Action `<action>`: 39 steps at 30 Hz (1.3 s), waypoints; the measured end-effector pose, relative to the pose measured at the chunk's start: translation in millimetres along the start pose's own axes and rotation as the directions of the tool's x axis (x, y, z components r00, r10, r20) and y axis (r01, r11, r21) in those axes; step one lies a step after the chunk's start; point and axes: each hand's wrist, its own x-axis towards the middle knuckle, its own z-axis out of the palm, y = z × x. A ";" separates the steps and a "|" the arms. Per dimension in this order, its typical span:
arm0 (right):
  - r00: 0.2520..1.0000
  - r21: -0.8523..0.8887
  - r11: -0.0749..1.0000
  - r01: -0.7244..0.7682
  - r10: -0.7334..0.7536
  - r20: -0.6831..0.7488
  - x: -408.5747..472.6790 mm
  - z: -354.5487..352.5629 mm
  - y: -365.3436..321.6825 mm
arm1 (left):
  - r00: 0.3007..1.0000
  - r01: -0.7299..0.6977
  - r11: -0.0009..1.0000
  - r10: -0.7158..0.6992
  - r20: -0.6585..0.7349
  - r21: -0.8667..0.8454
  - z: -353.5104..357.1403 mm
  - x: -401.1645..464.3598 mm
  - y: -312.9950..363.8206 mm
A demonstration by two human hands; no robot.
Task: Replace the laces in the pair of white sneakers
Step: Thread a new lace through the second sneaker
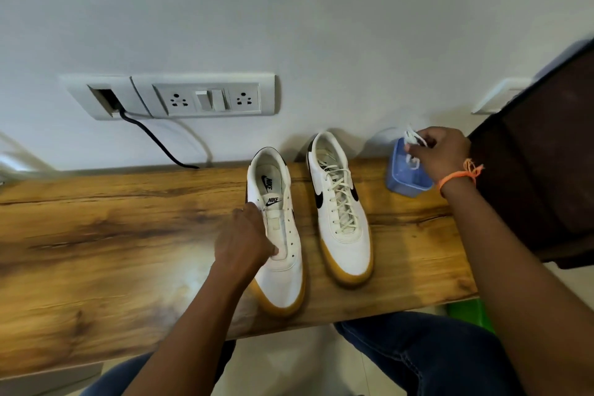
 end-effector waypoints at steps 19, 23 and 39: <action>0.672 0.562 0.533 -0.632 0.016 0.741 -126.4 43.6 -120.7 | 0.955 -0.069 0.592 0.272 0.119 -0.803 -46.9 9.7 1.8; 0.639 0.562 0.459 -0.688 0.016 0.769 -124.0 54.1 -121.9 | 0.942 0.180 0.232 0.238 0.235 -0.956 -56.7 10.3 6.9; 0.713 -0.237 0.923 0.303 -0.054 0.699 -128.5 62.5 -84.9 | 0.984 0.161 0.288 -0.117 0.132 -0.944 -67.2 17.0 -0.9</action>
